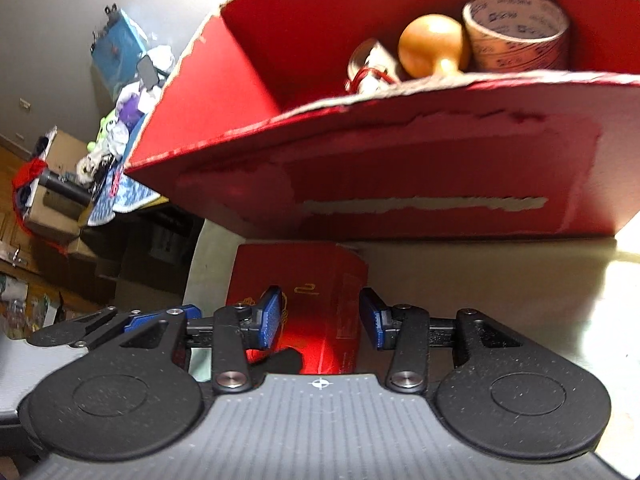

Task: Organize objects
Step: 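Move the right gripper down to the small red gift box on the bed, then close the right gripper around the small red gift box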

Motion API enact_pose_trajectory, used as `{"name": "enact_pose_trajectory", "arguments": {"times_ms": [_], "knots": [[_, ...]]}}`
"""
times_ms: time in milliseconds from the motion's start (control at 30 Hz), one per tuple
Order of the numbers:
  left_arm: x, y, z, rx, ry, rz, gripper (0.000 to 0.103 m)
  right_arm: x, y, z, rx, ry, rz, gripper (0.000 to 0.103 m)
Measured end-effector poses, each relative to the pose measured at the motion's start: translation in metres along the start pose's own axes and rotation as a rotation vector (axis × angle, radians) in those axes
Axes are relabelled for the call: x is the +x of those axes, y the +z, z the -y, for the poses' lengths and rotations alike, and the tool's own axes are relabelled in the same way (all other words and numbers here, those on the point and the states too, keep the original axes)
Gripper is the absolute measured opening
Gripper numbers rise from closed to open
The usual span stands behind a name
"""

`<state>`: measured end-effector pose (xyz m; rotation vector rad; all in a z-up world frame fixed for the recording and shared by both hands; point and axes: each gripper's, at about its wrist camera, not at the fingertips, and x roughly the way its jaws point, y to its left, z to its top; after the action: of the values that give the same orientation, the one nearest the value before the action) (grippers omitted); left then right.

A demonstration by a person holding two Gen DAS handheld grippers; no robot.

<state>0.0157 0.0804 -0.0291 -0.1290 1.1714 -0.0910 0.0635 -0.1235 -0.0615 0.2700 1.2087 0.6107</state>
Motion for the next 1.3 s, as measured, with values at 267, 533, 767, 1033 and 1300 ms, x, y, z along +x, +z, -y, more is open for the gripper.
{"name": "enact_pose_trajectory", "arguments": {"times_ms": [267,533,767,1033,1300], "knots": [[0.010,0.003,-0.003,-0.024,-0.008,-0.024,0.096,0.007,0.001,0.005,0.026,0.026,-0.030,0.057],[0.011,0.005,-0.007,-0.040,-0.036,-0.033,0.095,0.008,0.004,0.008,0.029,0.045,-0.058,0.061],[0.011,0.001,0.001,-0.005,-0.068,-0.049,0.091,0.008,0.002,0.016,0.051,0.075,-0.088,0.061],[0.015,0.002,0.003,-0.022,-0.074,-0.055,0.085,0.008,0.002,0.017,0.047,0.094,-0.102,0.060],[0.014,0.002,0.017,0.036,-0.063,-0.068,0.083,-0.004,0.002,0.028,0.061,0.099,-0.109,0.057]]}}
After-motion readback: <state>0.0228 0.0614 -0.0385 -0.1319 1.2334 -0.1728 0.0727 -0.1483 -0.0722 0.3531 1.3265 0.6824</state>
